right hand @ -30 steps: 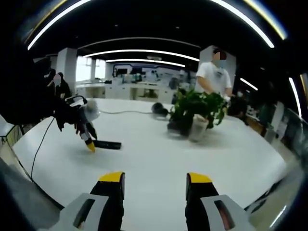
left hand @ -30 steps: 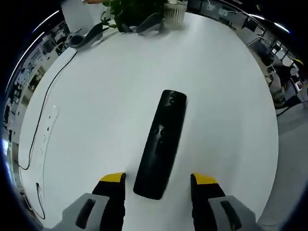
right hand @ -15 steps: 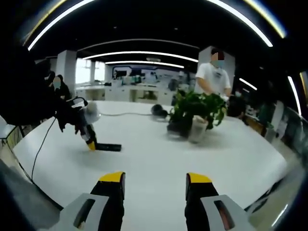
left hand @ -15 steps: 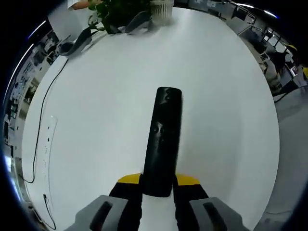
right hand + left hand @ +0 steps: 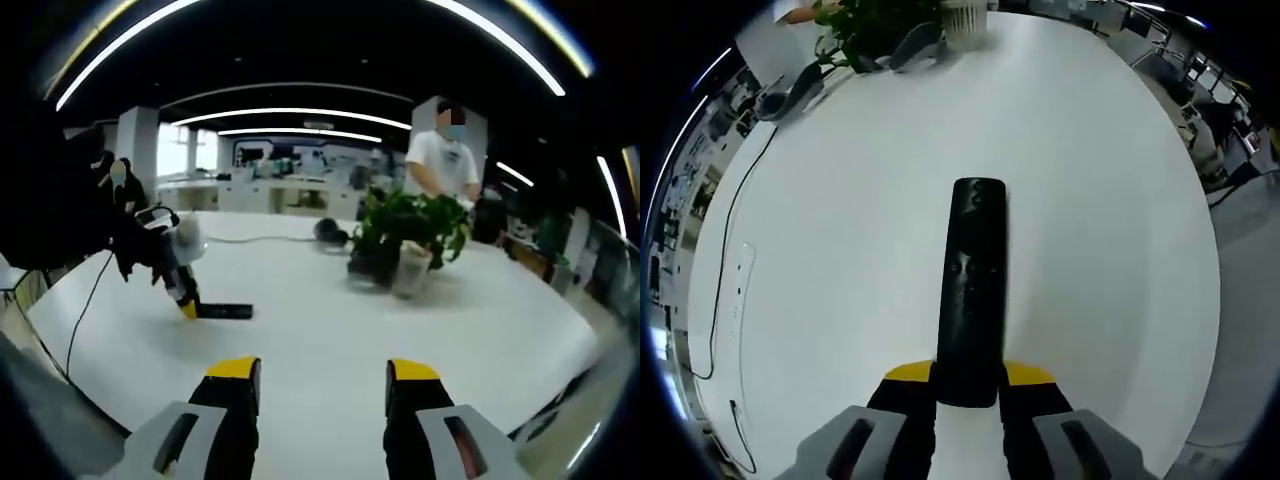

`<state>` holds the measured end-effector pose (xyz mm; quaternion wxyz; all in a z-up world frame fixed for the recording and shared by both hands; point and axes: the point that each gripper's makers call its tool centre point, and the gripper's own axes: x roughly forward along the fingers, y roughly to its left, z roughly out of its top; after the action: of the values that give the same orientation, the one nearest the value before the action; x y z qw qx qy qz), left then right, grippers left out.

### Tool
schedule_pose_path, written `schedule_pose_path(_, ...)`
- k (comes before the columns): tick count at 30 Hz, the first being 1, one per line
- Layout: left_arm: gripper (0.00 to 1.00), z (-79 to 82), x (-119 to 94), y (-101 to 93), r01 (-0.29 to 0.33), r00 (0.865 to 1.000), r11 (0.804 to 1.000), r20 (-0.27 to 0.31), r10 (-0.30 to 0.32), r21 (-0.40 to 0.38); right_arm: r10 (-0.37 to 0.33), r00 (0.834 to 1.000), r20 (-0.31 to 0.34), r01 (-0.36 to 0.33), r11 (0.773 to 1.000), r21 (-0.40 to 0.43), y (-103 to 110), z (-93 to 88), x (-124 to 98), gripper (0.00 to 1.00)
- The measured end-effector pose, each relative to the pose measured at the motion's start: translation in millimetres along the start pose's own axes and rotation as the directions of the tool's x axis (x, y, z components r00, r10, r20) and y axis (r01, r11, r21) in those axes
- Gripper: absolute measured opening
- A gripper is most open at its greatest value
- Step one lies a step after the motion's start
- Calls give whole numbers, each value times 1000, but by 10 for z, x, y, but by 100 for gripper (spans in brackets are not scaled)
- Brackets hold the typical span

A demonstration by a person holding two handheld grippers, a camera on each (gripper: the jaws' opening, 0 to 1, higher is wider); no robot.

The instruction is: Press the specified remote control buttons in sequence, fully releasing each button before pressing the next.

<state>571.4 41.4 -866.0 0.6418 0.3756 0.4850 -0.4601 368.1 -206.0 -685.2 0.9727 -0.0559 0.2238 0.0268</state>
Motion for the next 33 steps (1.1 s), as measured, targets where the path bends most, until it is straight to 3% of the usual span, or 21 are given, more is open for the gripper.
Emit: schedule_pose_path(33, 23, -102, -39, -924, 20, 999, 996, -30, -17, 81, 50, 998, 30, -50, 999, 1, 77, 57, -16, 45)
